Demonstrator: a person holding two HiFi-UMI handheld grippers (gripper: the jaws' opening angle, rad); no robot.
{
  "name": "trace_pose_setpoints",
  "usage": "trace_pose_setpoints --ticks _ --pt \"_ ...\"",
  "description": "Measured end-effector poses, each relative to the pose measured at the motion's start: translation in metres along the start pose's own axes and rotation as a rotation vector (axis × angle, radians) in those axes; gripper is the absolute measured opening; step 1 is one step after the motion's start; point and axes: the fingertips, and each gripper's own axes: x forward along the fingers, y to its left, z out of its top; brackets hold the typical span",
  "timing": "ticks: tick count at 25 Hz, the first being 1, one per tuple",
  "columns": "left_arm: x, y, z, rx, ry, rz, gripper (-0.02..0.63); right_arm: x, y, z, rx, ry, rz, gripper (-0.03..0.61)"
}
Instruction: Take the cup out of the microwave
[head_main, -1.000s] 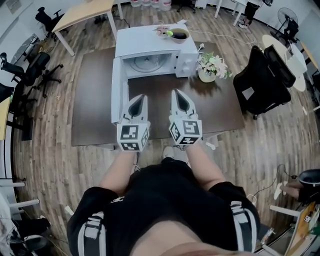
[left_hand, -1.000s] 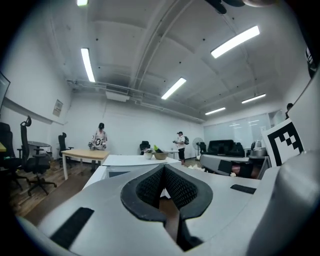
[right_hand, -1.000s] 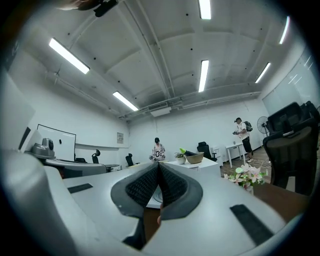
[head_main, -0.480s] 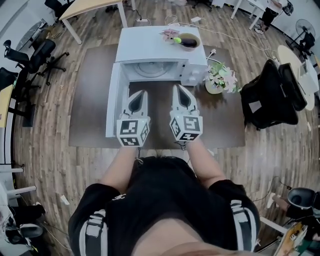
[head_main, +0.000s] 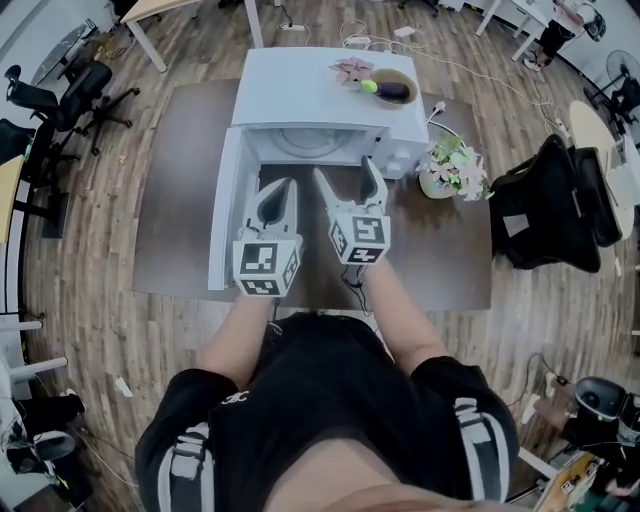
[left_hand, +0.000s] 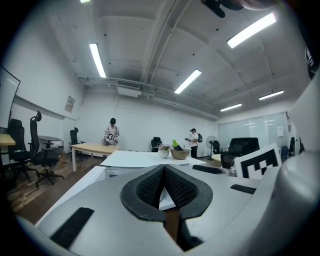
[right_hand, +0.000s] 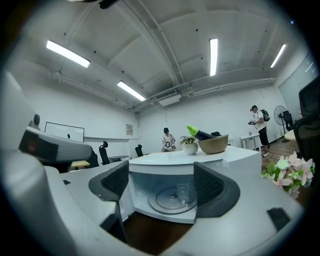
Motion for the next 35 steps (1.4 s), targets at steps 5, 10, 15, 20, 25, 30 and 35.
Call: trace_pose_setpoints --ticks 5,10,15,20,25,30,35 --pt "0.011 0.013 -0.013 -0.004 0.028 0.024 0.002 0.057 -0.014 -0.047 0.019 0.075 -0.052 0.423" --pt "0.018 0.027 -0.029 -0.022 0.064 0.060 0.002 0.107 -0.034 -0.095 0.019 0.143 -0.100 0.457" --pt "0.029 0.040 -0.045 -0.042 0.087 0.080 0.002 0.146 -0.056 -0.135 0.022 0.213 -0.147 0.465" --pt "0.037 0.050 -0.063 -0.051 0.120 0.089 0.002 0.183 -0.073 -0.150 0.008 0.244 -0.189 0.465" --pt "0.041 0.053 -0.076 -0.055 0.144 0.081 0.002 0.210 -0.082 -0.162 -0.031 0.271 -0.216 0.463" --pt "0.039 0.055 -0.081 -0.058 0.151 0.077 0.002 0.223 -0.091 -0.174 -0.053 0.306 -0.254 0.458" --pt "0.030 0.054 -0.086 -0.061 0.155 0.069 0.002 0.221 -0.096 -0.174 -0.091 0.317 -0.282 0.341"
